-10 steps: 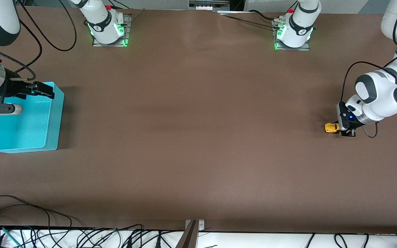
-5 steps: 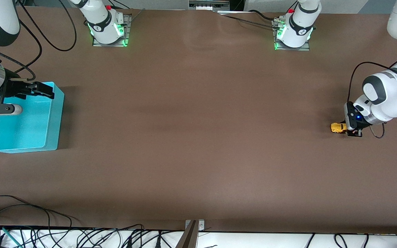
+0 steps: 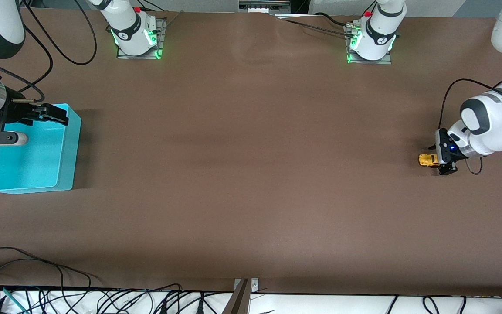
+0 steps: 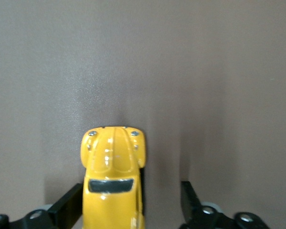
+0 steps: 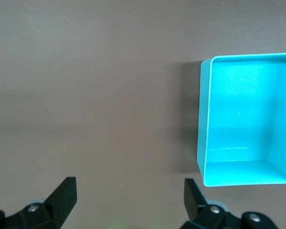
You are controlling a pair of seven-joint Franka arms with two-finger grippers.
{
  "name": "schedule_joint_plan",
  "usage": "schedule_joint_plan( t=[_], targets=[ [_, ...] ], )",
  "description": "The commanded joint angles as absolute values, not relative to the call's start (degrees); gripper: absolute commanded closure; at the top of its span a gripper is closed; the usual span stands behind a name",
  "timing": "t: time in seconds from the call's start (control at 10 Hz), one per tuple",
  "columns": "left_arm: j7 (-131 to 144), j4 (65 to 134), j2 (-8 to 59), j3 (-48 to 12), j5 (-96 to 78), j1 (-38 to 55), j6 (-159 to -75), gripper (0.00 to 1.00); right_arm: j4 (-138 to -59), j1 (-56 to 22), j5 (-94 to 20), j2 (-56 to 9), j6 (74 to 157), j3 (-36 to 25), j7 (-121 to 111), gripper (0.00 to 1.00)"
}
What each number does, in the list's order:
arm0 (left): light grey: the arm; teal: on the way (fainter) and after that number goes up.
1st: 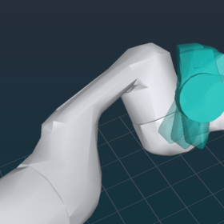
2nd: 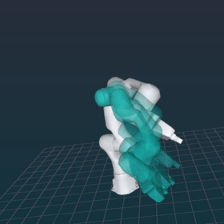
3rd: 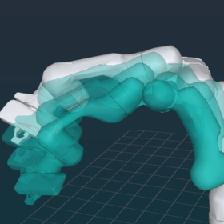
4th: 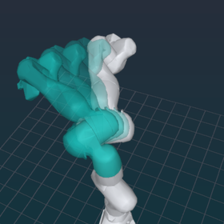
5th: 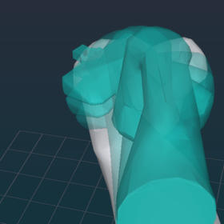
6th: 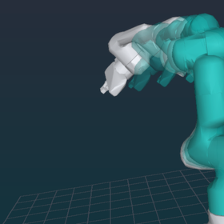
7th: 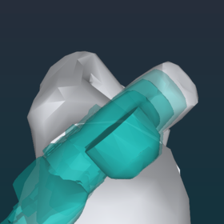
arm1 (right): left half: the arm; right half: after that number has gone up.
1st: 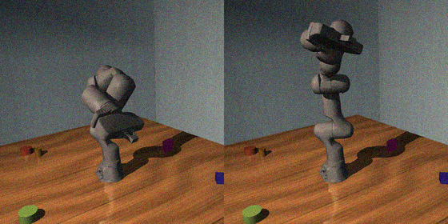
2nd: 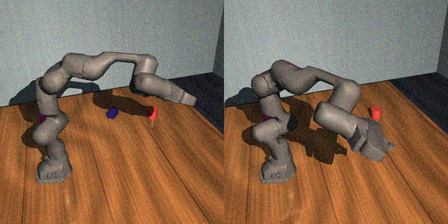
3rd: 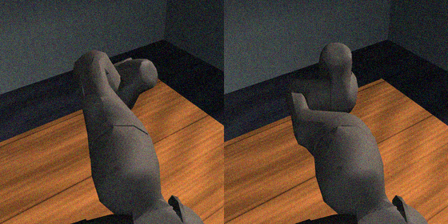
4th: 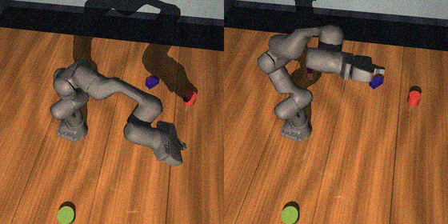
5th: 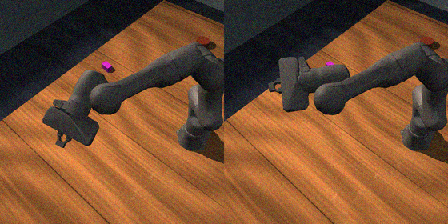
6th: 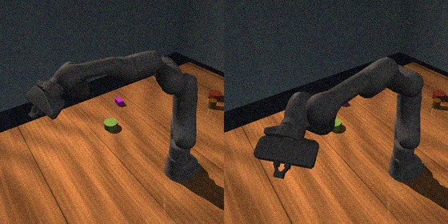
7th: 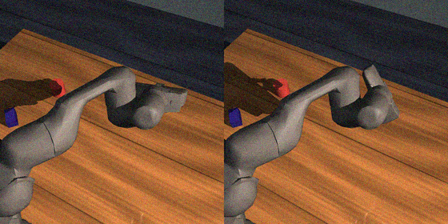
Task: Wind up and store yellow beetle car
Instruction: 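Drag the car backward along the table with the left gripper, then open the left gripper, releasing the car to roll toward the bin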
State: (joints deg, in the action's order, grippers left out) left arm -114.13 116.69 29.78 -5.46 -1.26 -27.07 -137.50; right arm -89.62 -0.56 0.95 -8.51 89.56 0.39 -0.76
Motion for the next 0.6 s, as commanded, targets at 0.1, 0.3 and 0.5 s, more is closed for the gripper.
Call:
schedule_joint_plan(
  t=[0.1, 0.3, 0.5],
  targets=[
    [-114.8, 106.3, 29.5, -6.2, -2.8, -27.7, -121.8, 0.00, -88.7, -0.3, 1.2, -8.9, 89.2, 0.5, -0.4, 0.00],
    [-112.4, 105.0, 27.1, -6.3, -2.7, -27.1, -118.7, 0.00, -88.7, -0.3, 1.2, -8.9, 89.2, 0.5, -0.4, 0.00],
    [-107.2, 103.0, 25.3, -6.7, -2.7, -27.1, -113.9, 0.00, -88.7, -0.4, 1.2, -8.9, 89.2, 0.5, -0.4, 0.00]
  ],
)
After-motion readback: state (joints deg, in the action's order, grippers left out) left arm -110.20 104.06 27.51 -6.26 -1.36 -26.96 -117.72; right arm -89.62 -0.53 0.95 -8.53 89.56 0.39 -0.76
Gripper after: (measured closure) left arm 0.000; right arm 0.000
